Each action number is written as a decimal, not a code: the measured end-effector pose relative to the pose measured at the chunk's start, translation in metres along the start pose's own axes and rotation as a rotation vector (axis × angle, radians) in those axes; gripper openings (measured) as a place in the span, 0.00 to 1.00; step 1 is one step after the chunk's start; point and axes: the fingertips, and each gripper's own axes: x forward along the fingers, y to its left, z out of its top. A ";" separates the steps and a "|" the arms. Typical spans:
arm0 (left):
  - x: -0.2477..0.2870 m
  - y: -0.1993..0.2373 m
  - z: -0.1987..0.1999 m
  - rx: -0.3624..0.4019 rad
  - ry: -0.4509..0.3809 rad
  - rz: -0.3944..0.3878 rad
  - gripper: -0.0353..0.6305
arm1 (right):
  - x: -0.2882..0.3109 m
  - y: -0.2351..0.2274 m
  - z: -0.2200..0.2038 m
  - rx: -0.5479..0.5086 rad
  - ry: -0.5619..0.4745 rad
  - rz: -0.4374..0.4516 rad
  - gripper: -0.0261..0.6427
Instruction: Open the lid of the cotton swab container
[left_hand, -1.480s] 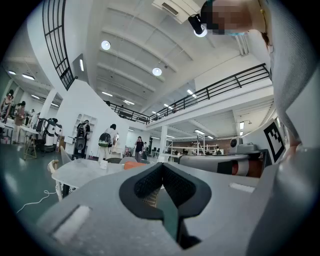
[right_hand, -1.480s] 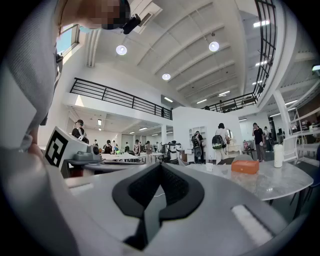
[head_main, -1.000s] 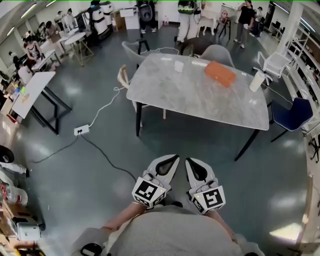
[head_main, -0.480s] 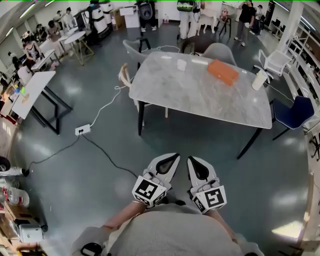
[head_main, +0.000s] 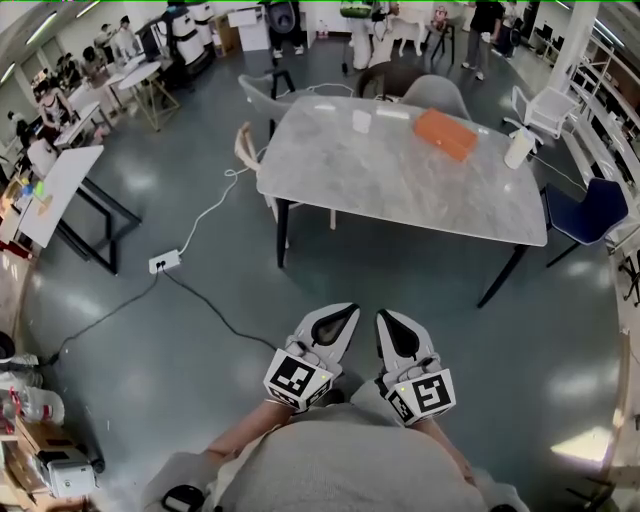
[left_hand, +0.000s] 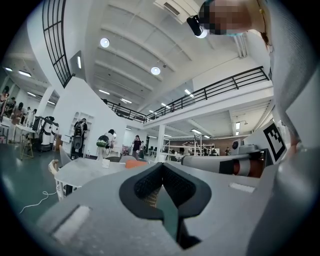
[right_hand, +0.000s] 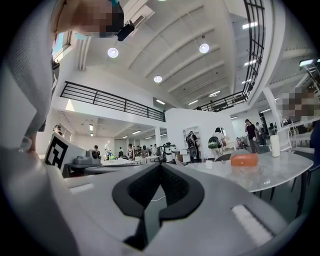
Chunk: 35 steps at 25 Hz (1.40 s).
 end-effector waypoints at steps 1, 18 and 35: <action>0.000 0.001 0.000 -0.005 0.002 0.000 0.05 | 0.000 0.000 0.000 -0.001 0.002 -0.004 0.04; 0.046 0.051 0.004 0.004 -0.008 0.005 0.05 | 0.060 -0.039 -0.001 -0.019 0.012 0.004 0.04; 0.195 0.145 0.021 -0.008 -0.038 0.059 0.05 | 0.179 -0.165 0.019 -0.040 0.025 0.077 0.04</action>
